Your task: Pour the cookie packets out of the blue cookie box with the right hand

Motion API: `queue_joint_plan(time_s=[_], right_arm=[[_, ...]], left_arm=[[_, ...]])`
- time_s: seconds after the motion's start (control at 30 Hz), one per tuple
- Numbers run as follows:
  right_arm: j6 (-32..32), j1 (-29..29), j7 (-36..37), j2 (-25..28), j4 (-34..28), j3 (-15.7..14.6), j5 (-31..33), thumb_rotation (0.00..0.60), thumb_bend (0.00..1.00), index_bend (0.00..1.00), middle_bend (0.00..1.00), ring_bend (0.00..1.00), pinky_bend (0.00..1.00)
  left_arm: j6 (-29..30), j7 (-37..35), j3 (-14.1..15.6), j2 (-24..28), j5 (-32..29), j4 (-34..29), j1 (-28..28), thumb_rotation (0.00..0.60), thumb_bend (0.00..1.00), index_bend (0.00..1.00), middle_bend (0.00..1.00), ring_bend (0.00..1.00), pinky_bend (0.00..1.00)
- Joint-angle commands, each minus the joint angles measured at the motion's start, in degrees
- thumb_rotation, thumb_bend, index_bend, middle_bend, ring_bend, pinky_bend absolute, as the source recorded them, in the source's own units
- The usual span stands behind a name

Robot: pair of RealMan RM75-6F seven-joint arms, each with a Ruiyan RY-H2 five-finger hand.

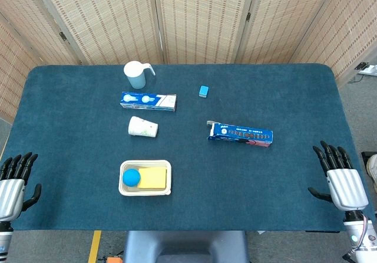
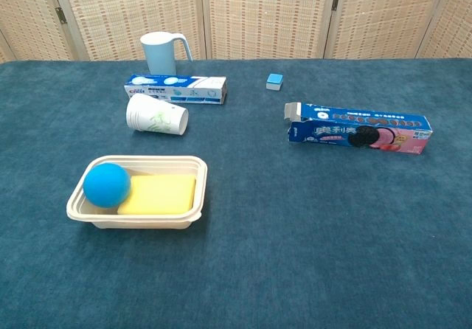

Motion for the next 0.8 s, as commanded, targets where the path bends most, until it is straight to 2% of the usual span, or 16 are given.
queue_joint_plan(time_s=[0.03,0.3,0.53,0.63,0.8], right_arm=[[0.0,0.0,0.0,0.0,0.1,0.1,0.1,0.6,0.13,0.0,0.0,0.02,0.0],[-0.2,0.0,1.1,0.4,0.1,-0.2,-0.2,0.6,0.13,0.0,0.0,0.01,0.0],[-4.0,2.3,4.3,0.6,1.5,0.4,0.4,0.6,0.13,0.0,0.0,0.02,0.0],[-8.7,5.2,6.4,0.6,3.5,1.6,2.1,0.6,0.13,0.0,0.01,0.05,0.0],[-19.8,11.5,10.0,1.7,5.7,4.0,6.5,0.6,0.13,0.06,0.07,0.07,0.0]], left_arm=[[-0.1,0.0,0.0,0.0,-0.1,0.0,0.0,0.6,0.5,0.05,0.09,0.04,0.07],[0.0,0.4,0.0,-0.1,0.1,0.0,-0.1,0.6,0.5,0.05,0.09,0.05,0.07],[-0.4,-0.7,-0.2,0.3,-0.6,0.0,-0.1,0.6,0.5,0.04,0.09,0.05,0.07],[-0.7,-0.7,-0.4,0.3,-1.1,0.1,-0.2,0.6,0.5,0.04,0.09,0.05,0.07],[-0.7,-0.6,-0.4,0.3,-0.9,-0.1,-0.3,0.6,0.5,0.04,0.09,0.05,0.07]])
